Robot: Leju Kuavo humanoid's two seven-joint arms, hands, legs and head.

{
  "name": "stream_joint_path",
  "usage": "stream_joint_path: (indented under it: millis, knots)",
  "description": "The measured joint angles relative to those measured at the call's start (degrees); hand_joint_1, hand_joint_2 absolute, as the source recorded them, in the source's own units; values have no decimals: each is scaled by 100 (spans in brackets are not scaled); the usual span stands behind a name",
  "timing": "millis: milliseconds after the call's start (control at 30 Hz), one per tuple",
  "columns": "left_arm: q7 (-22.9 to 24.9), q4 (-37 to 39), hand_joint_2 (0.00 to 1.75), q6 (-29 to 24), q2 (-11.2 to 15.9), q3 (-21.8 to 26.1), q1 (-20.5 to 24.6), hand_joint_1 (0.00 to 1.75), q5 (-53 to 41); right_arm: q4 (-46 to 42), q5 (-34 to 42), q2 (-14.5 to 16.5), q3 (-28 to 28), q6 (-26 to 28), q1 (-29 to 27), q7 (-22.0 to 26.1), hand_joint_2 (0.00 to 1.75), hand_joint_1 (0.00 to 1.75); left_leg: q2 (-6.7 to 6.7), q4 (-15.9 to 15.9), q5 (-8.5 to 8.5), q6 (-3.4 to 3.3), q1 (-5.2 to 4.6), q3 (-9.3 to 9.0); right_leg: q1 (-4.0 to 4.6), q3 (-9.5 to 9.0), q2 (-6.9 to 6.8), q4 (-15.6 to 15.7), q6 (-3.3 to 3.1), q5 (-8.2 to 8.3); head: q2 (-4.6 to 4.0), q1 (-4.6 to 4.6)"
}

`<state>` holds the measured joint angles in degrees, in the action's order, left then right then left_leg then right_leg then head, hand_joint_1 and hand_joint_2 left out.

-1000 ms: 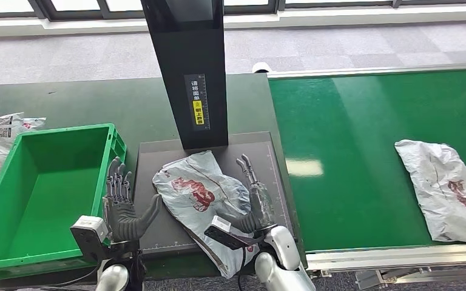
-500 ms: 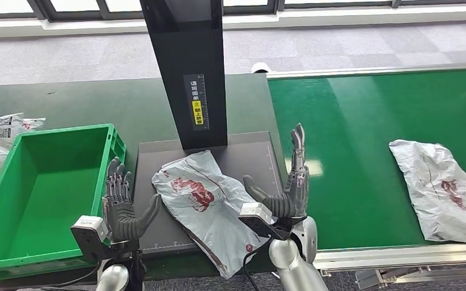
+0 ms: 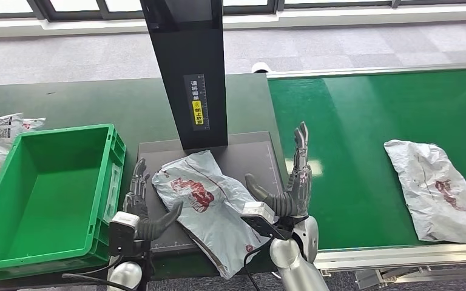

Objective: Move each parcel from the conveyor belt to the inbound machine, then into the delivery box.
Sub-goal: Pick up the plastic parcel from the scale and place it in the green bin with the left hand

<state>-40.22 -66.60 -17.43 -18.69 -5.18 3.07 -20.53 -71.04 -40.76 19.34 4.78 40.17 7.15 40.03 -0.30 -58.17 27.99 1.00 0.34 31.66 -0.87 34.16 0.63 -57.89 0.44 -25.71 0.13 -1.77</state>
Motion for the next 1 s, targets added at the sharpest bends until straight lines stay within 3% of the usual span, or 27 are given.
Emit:
stream_joint_path:
  millis: [267,833,1000]
  knots:
    - [-4,1043,175,-223,-38,-262,227,0,-397,25,17,0,16,-4,2,1,175,0,2,0,0,0,-3,-2,2,4,4,0,0,0,0,0]
    - [-2,1464,175,-251,-49,-269,342,0,-425,28,36,0,16,-4,3,1,175,0,3,0,0,0,-3,0,1,6,10,0,0,1,0,0]
    - [352,1893,175,-696,-75,-367,599,0,-929,28,191,0,16,-6,3,0,175,0,2,0,0,0,-3,1,1,4,7,0,0,1,0,2]
